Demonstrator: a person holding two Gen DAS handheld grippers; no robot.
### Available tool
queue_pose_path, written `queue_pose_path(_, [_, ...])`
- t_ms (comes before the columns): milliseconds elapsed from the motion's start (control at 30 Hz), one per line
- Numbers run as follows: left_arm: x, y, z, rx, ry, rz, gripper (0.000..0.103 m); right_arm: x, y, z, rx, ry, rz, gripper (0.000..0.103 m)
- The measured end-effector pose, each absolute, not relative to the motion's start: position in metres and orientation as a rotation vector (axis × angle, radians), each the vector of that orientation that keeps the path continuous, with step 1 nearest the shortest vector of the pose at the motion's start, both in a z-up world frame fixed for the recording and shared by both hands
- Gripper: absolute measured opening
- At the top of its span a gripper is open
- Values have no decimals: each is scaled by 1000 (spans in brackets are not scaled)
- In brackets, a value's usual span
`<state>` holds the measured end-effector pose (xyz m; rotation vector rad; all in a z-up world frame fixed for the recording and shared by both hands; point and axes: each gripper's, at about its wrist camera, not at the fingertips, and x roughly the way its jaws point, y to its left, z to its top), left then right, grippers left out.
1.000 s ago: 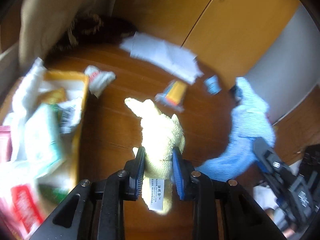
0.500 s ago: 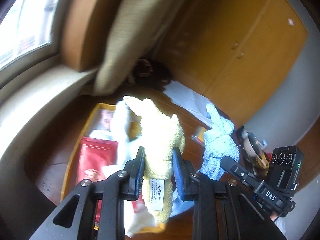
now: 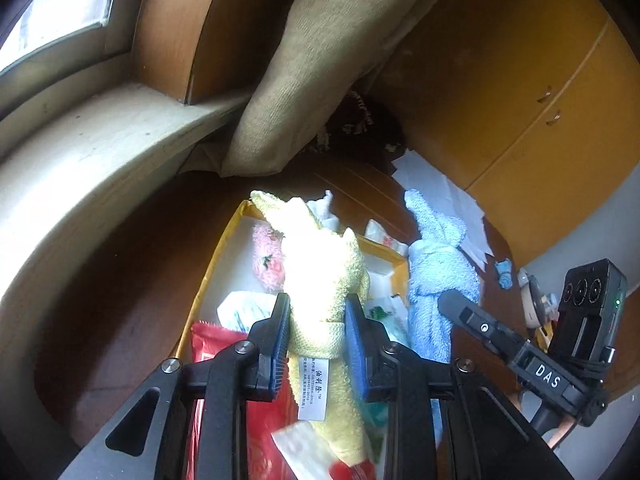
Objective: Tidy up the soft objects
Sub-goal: 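Lower the yellow plush and blue towel over the tray with both grippers, then open both grippers to drop the plush and towel into the tray, then move both grippers back while the right grasps the yellow bar in clear bag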
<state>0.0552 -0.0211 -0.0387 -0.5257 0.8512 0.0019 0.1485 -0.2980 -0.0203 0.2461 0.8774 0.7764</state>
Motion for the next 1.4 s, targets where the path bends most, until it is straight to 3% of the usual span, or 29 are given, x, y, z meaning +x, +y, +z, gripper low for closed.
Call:
queue_pose_path(167, [65, -21, -49, -494, 834, 22, 29, 156, -279, -38, 231, 937, 756, 44])
queue_pose_path(333, [68, -20, -63, -478, 909, 27, 39, 158, -281, -45, 260, 961, 754, 50])
queue_pose_path(433, [58, -15, -62, -502, 892, 47, 47, 154, -295, -32, 303, 909, 743, 70])
queue_pose_path(467, [54, -15, -60, -500, 877, 55, 53, 152, -300, -28, 317, 889, 739, 76])
queue_pose_path(533, [47, -14, -55, -493, 850, 65, 61, 142, -311, -15, 337, 838, 733, 80])
queue_pose_path(600, [43, -15, -53, -492, 841, 74, 61, 132, -321, -7, 347, 795, 721, 86])
queue_pose_path(800, [13, -30, -35, -461, 775, 117, 61, 96, -351, 0, 374, 727, 738, 87])
queue_pose_path(1067, [-12, -115, -5, -356, 731, -41, 67, 61, -407, -8, 403, 700, 642, 87])
queue_pose_path(1233, [5, -160, -9, -324, 771, -156, 67, 66, -458, -13, 578, 738, 649, 87])
queue_pose_path(1400, [41, -201, -24, -247, 841, -250, 67, 87, -486, -10, 572, 764, 505, 87])
